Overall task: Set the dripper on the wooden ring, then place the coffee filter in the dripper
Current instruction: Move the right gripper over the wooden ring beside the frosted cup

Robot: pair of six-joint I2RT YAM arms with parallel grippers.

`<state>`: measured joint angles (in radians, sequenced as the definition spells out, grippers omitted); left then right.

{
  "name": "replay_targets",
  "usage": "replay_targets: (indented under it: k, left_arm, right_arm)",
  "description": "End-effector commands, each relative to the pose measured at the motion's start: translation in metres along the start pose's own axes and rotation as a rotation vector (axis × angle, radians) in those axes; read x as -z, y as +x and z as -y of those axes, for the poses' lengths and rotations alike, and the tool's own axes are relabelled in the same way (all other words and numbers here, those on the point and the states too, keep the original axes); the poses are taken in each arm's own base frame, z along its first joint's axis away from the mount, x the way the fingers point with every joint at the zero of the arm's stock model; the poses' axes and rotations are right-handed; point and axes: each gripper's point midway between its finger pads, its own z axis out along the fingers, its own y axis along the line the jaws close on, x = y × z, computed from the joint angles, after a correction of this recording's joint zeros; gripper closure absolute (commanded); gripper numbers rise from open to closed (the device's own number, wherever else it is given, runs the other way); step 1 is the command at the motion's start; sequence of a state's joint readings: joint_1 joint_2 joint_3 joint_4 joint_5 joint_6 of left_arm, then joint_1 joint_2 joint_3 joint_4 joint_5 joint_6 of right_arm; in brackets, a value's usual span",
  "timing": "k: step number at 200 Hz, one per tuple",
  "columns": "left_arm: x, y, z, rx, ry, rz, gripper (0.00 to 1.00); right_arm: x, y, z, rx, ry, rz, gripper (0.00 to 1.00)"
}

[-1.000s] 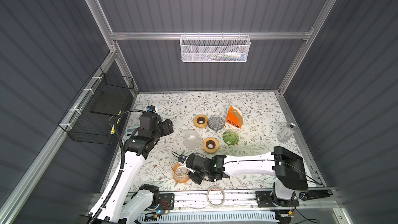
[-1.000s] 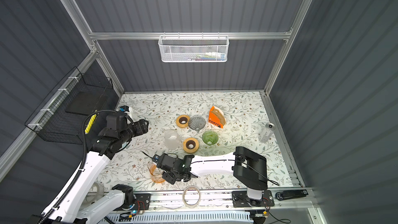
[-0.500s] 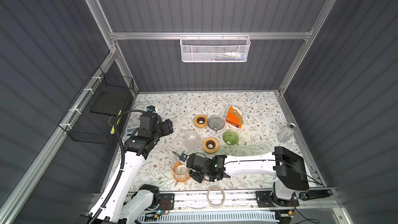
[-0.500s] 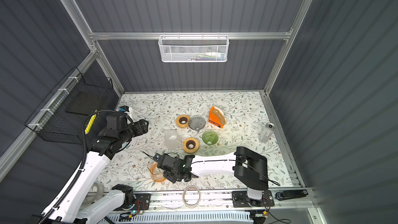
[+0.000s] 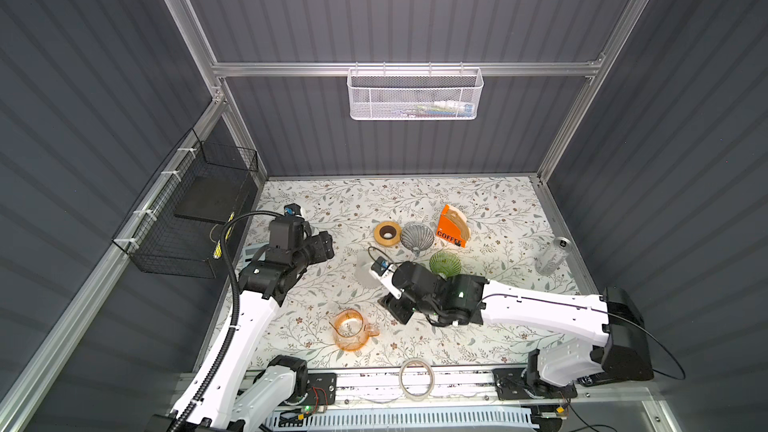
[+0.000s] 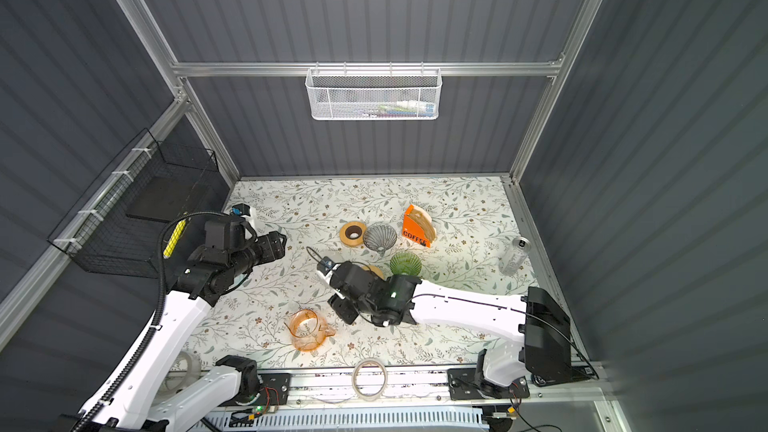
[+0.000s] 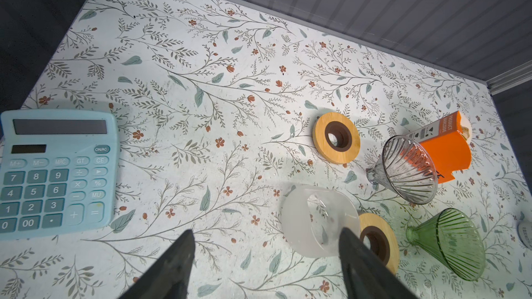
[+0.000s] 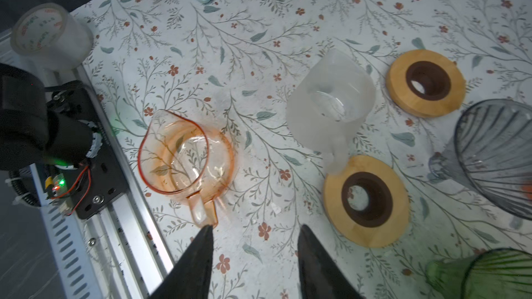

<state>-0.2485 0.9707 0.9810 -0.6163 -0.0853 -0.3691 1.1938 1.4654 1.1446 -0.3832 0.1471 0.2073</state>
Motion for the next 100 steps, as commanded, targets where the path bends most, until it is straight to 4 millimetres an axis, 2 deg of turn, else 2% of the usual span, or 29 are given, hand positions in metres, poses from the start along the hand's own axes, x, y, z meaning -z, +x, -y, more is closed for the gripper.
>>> replay_targets:
  k: [1,22,44,100]
  left_arm:
    - [0.008,-0.003,0.006,-0.026,0.022,-0.005,0.21]
    - [0.007,-0.001,0.006,-0.024,0.027,-0.009,0.21]
    - [0.005,0.003,0.007,-0.021,0.033,-0.021,0.21]
    - [0.003,0.008,0.007,-0.016,0.041,-0.03,0.21]
  right_arm:
    - [-0.007,0.025,0.028,-0.054,0.024,-0.109,0.5]
    - [-0.017,0.036,0.051,-0.08,0.041,-0.157,0.5]
    - [-0.03,0.048,0.065,-0.075,0.061,-0.214,0.5]
    - [-0.064,0.072,0.085,-0.067,0.082,-0.327,0.47]
